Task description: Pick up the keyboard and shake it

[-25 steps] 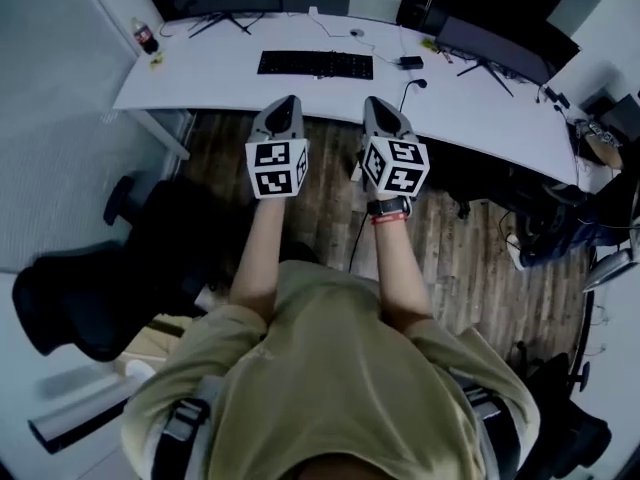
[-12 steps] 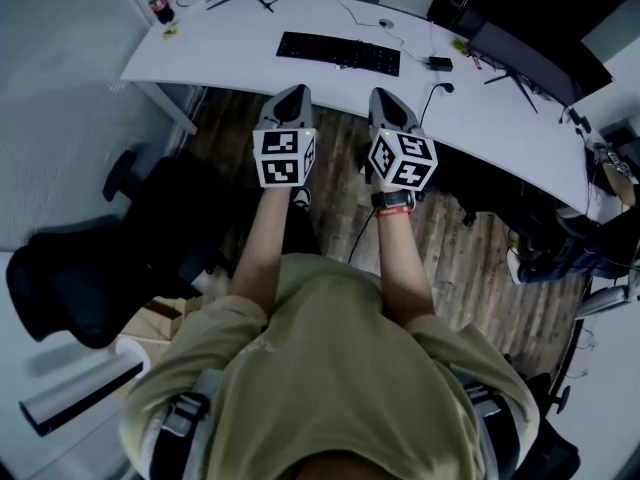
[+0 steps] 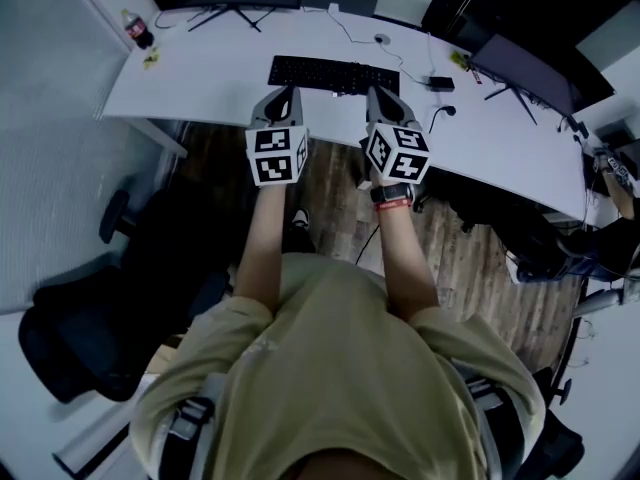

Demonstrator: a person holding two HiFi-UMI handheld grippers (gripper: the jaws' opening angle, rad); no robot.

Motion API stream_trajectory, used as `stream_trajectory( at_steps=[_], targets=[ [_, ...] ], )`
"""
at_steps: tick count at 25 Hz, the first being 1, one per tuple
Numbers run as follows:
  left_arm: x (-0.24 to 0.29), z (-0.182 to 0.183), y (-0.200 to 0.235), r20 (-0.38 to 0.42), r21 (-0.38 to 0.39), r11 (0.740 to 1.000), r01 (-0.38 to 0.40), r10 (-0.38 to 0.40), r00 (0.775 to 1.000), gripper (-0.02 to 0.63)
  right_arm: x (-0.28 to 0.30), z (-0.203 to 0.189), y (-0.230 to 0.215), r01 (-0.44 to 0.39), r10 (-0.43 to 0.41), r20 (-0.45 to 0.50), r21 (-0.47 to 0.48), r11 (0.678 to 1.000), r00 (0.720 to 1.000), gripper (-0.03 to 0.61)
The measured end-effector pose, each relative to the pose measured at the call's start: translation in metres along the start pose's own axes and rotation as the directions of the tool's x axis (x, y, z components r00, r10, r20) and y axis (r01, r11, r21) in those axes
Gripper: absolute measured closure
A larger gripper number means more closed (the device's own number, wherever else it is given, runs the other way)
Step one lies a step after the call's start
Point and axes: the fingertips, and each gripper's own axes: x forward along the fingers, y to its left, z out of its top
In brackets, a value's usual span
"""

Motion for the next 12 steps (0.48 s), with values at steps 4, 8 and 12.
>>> stream_trajectory(
  at_steps=[4, 8, 12],
  targets=[
    [0.033, -0.004, 0.021, -0.025, -0.011, 0.999, 0.038, -0.038, 0.999, 0.597, 0.039, -0.007, -0.002, 0.019, -0.019, -0.037, 0.021, 1.0, 0.999, 0.56],
    [0.063, -0.002, 0.038, -0.03, -0.019, 0.997, 0.07, -0.071, 0.997, 0.597, 0.074, -0.01, 0.0, 0.028, -0.026, -0.064, 0.028, 0.999, 0.998, 0.56],
    [0.09, -0.001, 0.054, -0.042, -0.025, 0.995, 0.099, -0.1, 0.994, 0.597, 0.106, -0.013, 0.0, 0.043, -0.04, -0.079, 0.042, 0.998, 0.996, 0.56]
  ],
)
